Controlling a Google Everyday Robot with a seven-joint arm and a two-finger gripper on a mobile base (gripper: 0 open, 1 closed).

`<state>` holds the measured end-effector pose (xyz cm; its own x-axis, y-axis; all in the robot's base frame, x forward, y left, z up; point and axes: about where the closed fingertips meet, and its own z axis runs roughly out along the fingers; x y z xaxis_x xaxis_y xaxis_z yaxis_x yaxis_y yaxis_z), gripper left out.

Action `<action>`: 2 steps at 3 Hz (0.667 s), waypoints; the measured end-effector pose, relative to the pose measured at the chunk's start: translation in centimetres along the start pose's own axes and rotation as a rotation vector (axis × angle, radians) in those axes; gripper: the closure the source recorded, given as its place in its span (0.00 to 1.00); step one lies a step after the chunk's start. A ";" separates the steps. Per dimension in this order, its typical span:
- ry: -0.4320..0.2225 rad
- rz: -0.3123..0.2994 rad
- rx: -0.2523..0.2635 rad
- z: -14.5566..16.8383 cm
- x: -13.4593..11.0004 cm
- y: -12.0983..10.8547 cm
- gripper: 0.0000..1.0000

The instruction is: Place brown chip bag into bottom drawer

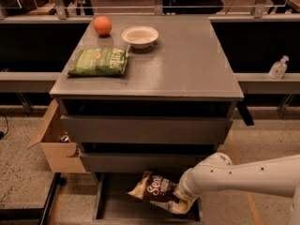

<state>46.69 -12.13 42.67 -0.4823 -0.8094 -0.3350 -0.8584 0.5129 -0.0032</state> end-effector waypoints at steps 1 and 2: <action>-0.052 -0.019 -0.037 3.3 -0.5 0.1 1.00; -0.075 -0.033 -0.076 6.7 -0.7 0.6 1.00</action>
Offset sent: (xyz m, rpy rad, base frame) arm 0.0163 0.0402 -0.0995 0.1378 0.0330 0.0874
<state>47.67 -9.33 36.54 -0.4419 -0.8003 -0.4052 -0.8857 0.4610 0.0554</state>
